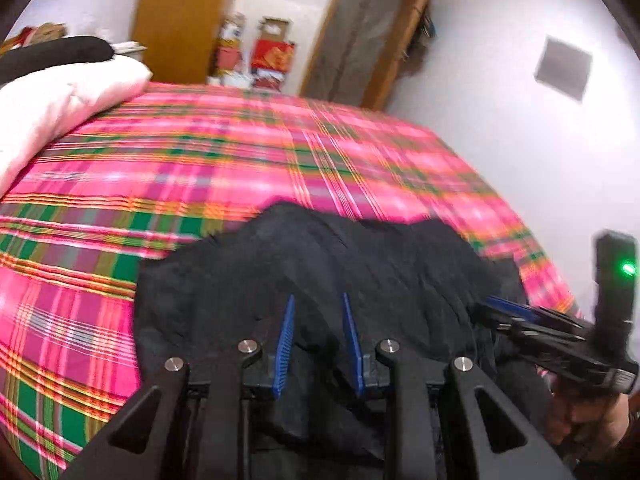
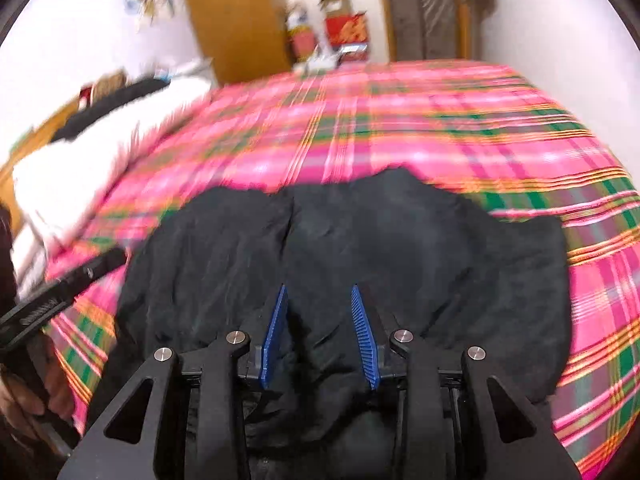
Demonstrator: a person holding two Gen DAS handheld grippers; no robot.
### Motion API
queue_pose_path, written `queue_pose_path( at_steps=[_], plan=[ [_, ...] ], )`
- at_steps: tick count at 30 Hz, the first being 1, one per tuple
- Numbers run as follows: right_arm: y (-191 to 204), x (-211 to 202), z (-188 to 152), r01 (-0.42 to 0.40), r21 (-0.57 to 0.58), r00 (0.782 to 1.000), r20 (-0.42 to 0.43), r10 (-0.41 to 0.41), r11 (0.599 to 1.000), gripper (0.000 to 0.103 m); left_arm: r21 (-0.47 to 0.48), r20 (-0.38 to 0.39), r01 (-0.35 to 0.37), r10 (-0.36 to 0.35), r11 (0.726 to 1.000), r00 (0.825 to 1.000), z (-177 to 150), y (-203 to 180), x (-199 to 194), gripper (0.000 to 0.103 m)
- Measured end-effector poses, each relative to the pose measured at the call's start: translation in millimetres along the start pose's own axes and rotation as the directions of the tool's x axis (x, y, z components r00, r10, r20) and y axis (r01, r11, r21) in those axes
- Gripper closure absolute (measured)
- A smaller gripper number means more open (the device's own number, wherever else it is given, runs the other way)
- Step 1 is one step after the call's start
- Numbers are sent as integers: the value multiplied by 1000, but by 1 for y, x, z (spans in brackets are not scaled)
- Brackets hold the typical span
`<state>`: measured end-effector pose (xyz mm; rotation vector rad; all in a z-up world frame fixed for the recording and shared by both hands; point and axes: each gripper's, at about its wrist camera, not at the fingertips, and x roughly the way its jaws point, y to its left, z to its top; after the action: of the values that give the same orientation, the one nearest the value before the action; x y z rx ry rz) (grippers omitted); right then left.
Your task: Fold large clothes
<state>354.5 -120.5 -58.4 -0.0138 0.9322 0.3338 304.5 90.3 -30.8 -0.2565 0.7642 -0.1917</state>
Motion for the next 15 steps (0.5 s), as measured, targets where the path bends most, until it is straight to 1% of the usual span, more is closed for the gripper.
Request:
queue_pose_path(
  at_steps=[2, 4, 5, 9, 12, 14, 15],
  plan=[
    [-10, 21, -10, -13, 46, 999, -39, 15, 999, 70, 13, -92, 19, -18, 1000, 996, -9, -3, 22, 77],
    [-20, 33, -16, -35, 79, 999, -39, 38, 996, 70, 16, -181, 0, 3, 1000, 983, -18, -2, 44, 77],
    [-22, 32, -18, -36, 79, 998, -40, 40, 996, 70, 17, -198, -9, 12, 1000, 980, -22, -2, 50, 77],
    [-15, 40, -21, 10, 39, 999, -52, -8, 999, 70, -2, -198, -9, 9, 1000, 980, -24, -2, 56, 77],
    [-12, 42, -22, 25, 43, 998, -56, -23, 999, 70, 41, -190, -35, 42, 999, 981, -29, -7, 59, 77],
    [-11, 34, -14, 25, 59, 997, -68, -21, 998, 70, 35, -194, -42, 48, 999, 980, -27, -6, 56, 77],
    [-9, 19, -11, 21, 57, 998, -61, -17, 998, 70, 24, -197, -46, 50, 999, 979, -24, -6, 50, 77]
  ],
)
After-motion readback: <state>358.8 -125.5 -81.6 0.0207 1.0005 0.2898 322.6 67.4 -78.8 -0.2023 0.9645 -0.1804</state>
